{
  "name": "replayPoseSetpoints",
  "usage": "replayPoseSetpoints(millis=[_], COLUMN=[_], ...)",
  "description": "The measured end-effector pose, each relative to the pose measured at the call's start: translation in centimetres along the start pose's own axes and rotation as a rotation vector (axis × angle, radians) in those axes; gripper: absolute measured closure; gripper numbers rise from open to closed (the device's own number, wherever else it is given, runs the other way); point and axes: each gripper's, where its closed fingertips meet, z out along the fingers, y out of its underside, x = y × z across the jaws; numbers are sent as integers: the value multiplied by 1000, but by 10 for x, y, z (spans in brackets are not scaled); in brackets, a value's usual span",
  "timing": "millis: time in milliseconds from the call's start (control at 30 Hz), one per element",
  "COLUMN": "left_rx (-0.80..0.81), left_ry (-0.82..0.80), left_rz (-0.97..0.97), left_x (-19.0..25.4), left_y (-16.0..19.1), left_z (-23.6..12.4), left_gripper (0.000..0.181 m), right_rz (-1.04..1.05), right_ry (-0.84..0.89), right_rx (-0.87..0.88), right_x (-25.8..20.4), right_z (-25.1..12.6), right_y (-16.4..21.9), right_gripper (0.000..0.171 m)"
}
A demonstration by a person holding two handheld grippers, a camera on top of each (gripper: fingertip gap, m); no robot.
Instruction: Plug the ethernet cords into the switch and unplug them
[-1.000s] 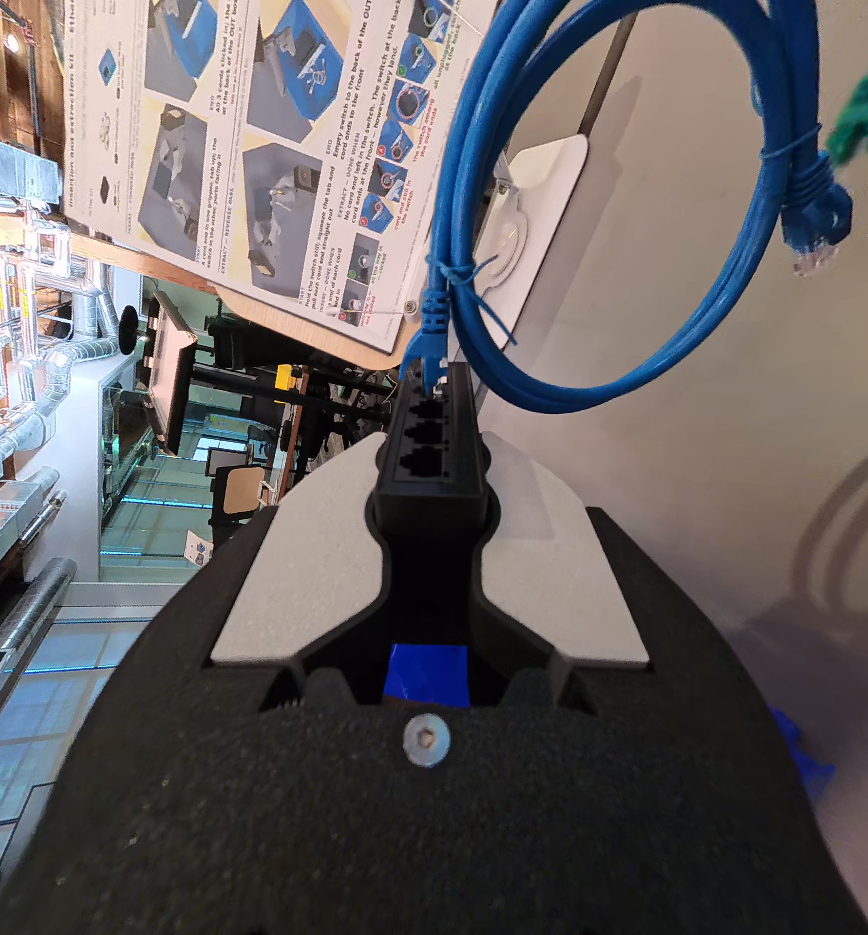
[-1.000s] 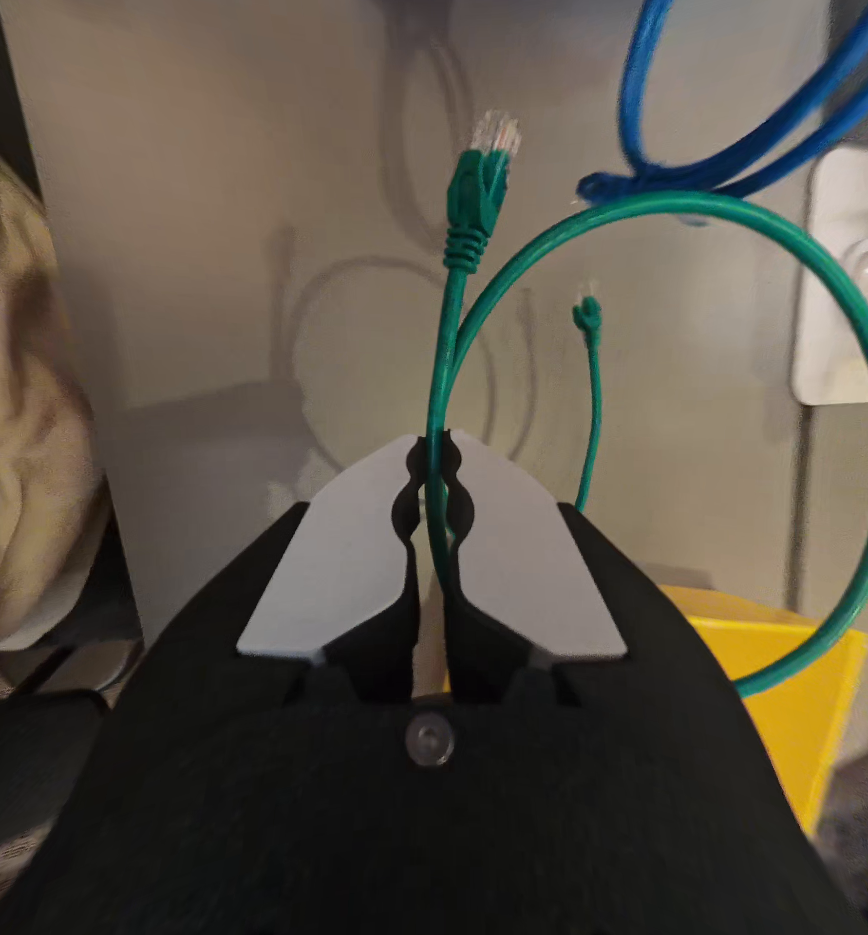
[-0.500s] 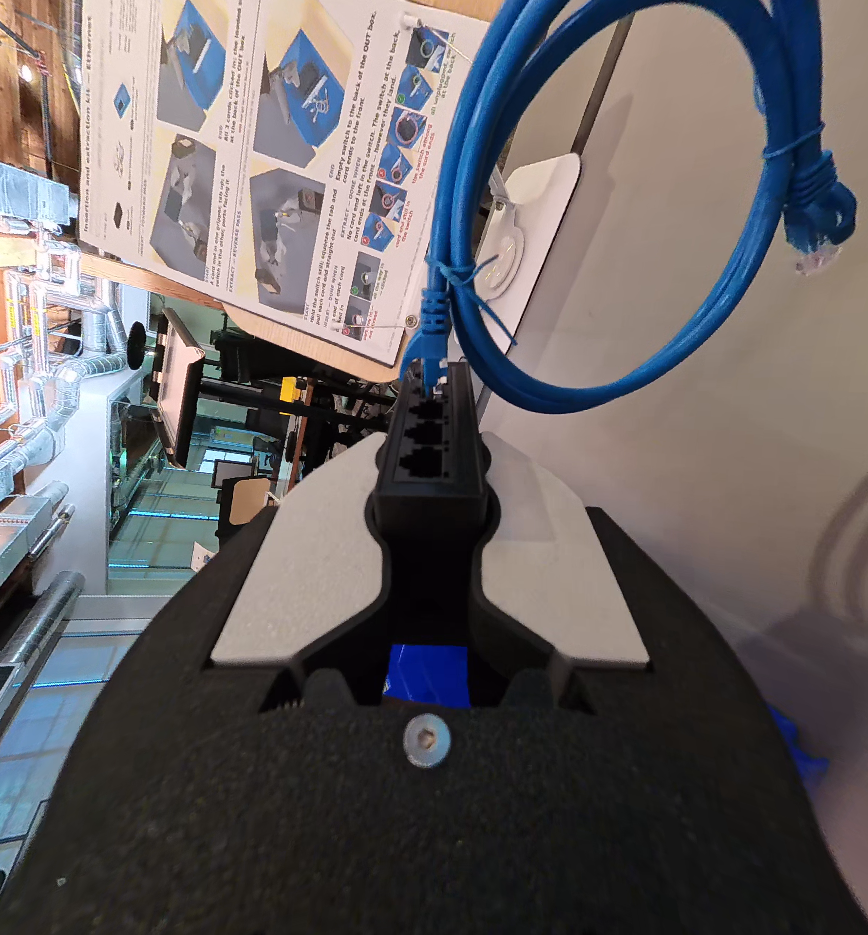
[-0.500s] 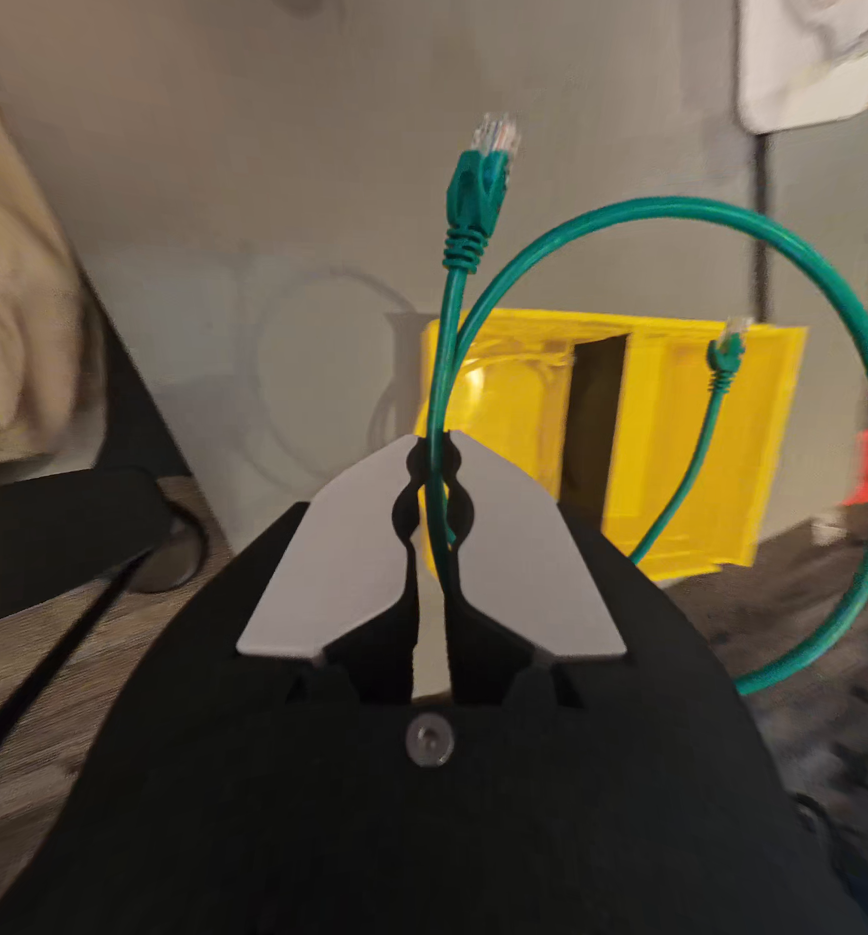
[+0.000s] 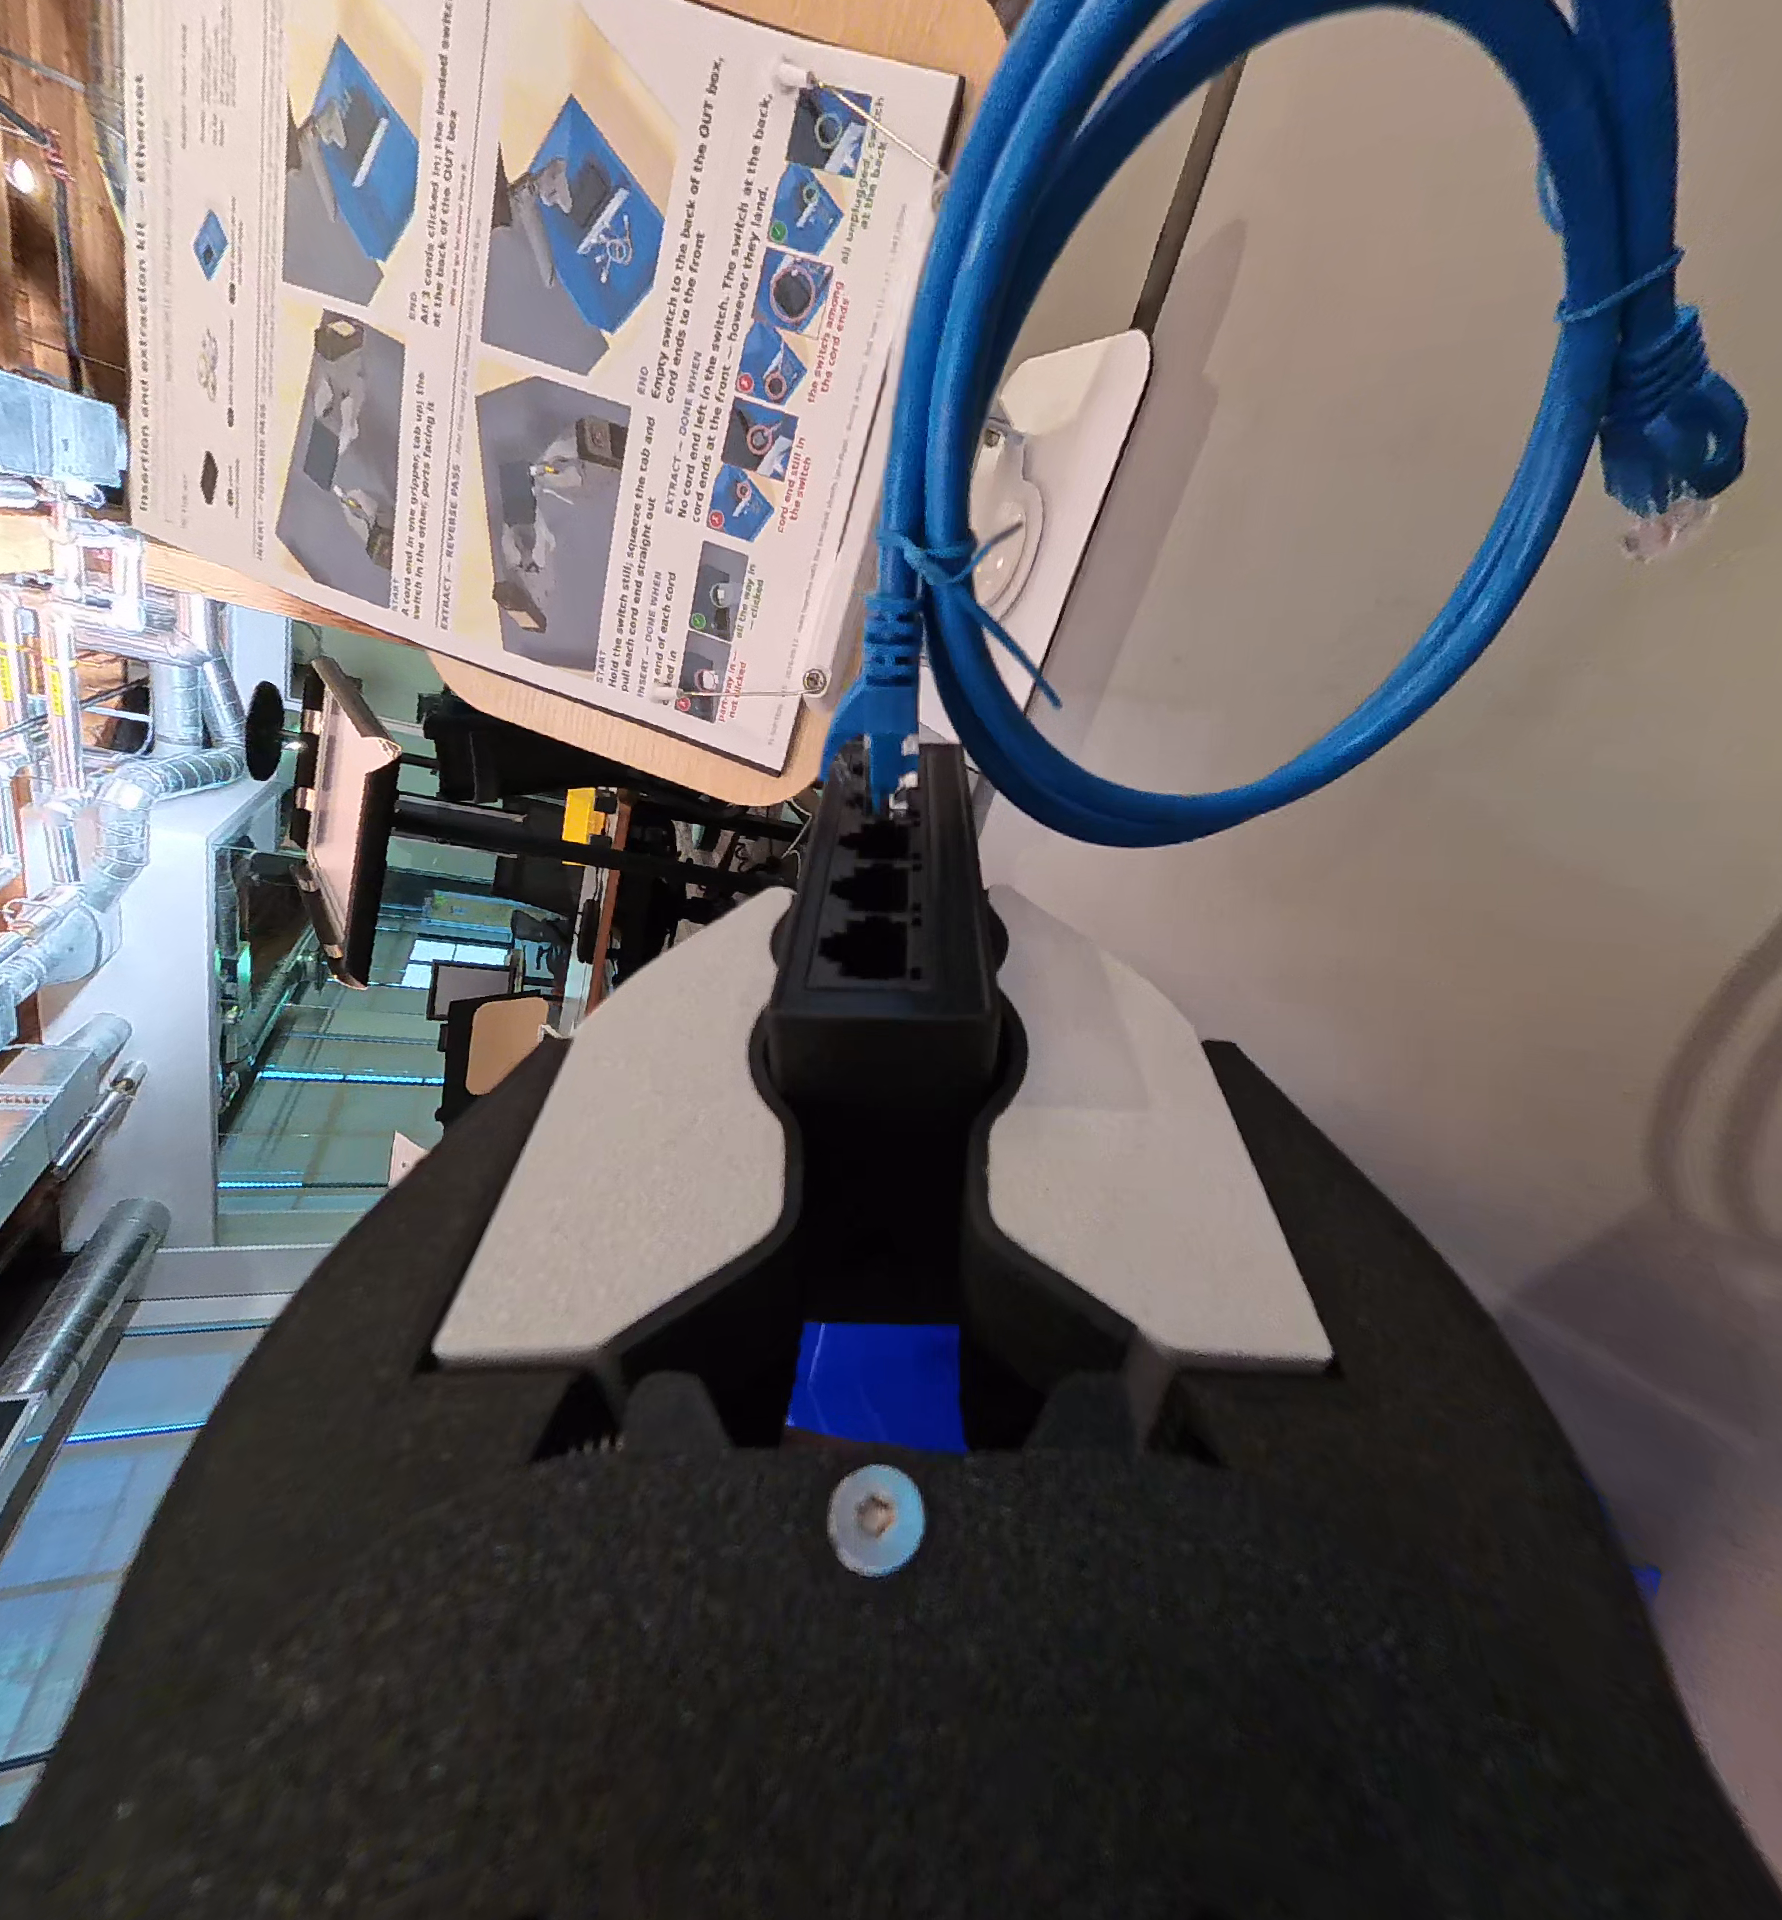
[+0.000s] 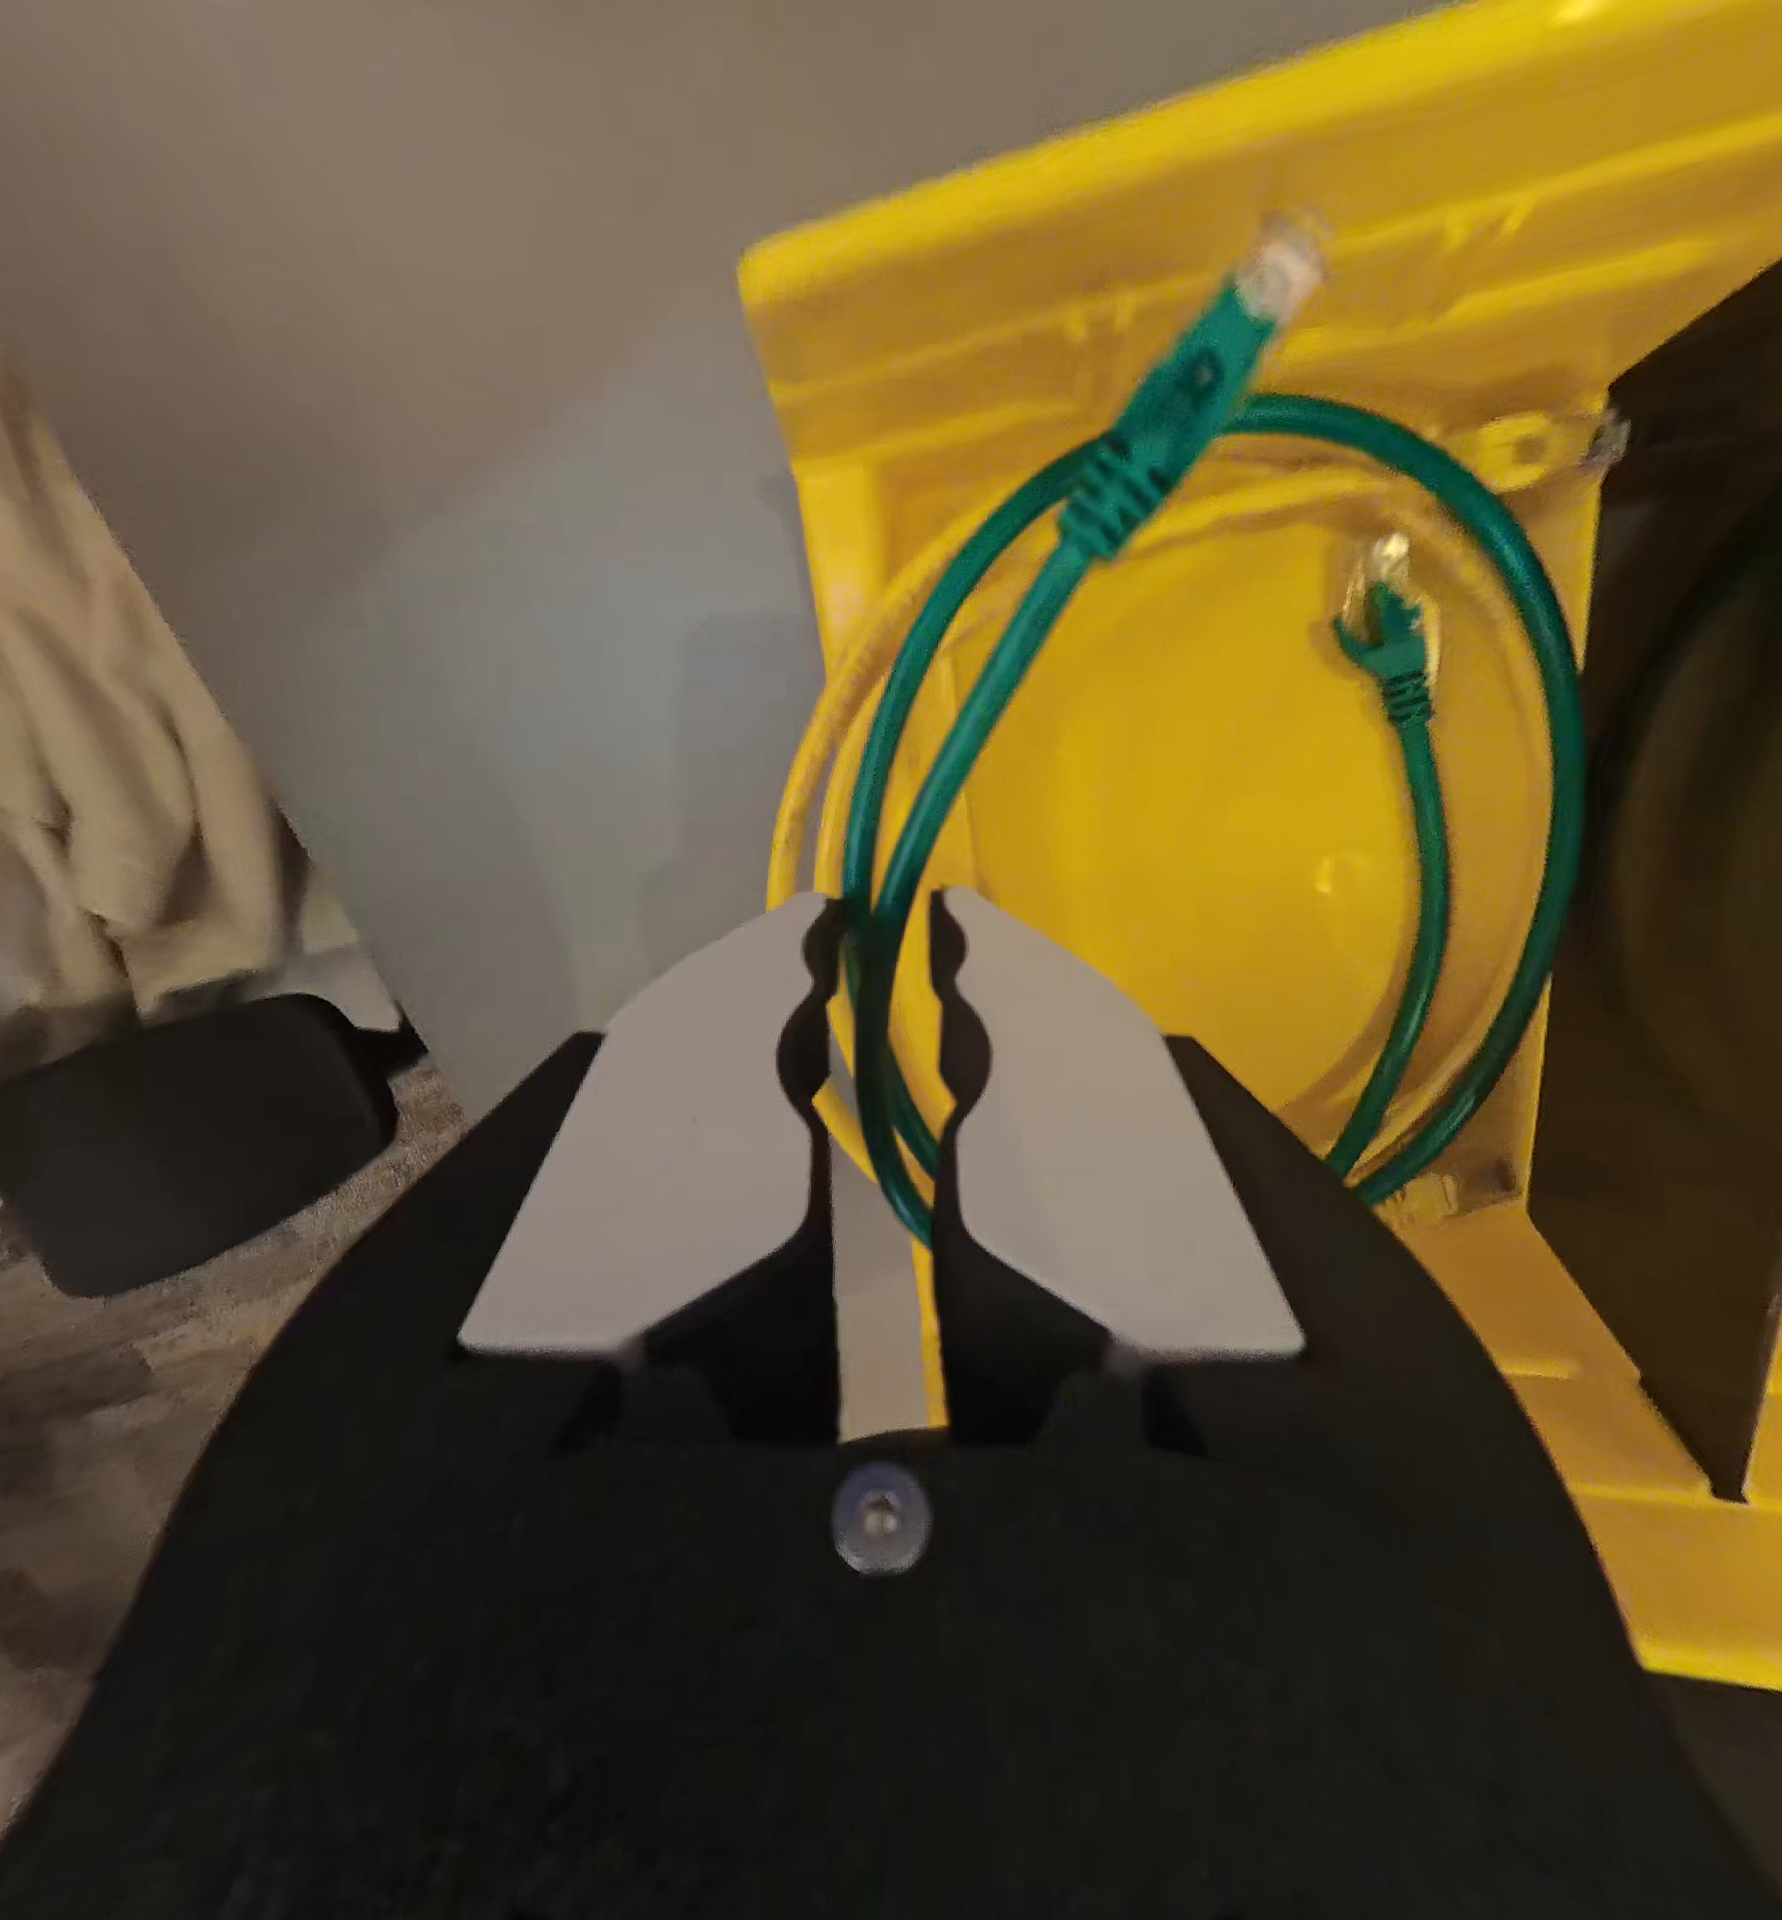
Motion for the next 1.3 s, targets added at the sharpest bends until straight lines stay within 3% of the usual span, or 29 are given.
replayPoseSetpoints(millis=[133, 233, 333, 433, 500, 567, 667, 800, 1000, 1300], left_rx=[-5, -7, -3, 19, 54, 99, 193, 343, 518, 629], left_ry=[10, 14, 12, -1, -9, 2, 52, 187, 367, 508], left_rz=[-2, -3, -7, -6, -5, -9, -7, -7, -99, -209], left_x=[4, 5, 4, 1, 0, 2, 10, 29, 45, 49], left_y=[3, 5, 5, 2, -3, -9, -23, -48, -79, -85], left_z=[2, 3, 3, 1, -2, -5, -14, -33, -60, -76], left_gripper=[152, 152, 152, 152, 152, 152, 152, 152, 152, 152], right_rz=[-1, 3, 15, -22, -95, -208, -397, -496, -918, -1082], right_ry=[29, 69, 161, 355, 420, 374, 412, 430, 323, 247], right_rx=[-132, -71, 67, 284, 519, 759, 888, 892, 863, 882], right_x=[-6, -8, -10, -15, -38, -74, -93, -84, -160, -185], right_z=[17, 9, -23, -71, -92, -89, -61, -57, -42, -30], right_y=[26, 25, 10, -30, -74, -117, -156, -196, -250, -266], right_gripper=[143, 139, 134, 131, 131, 132, 144, 145, 145, 148])
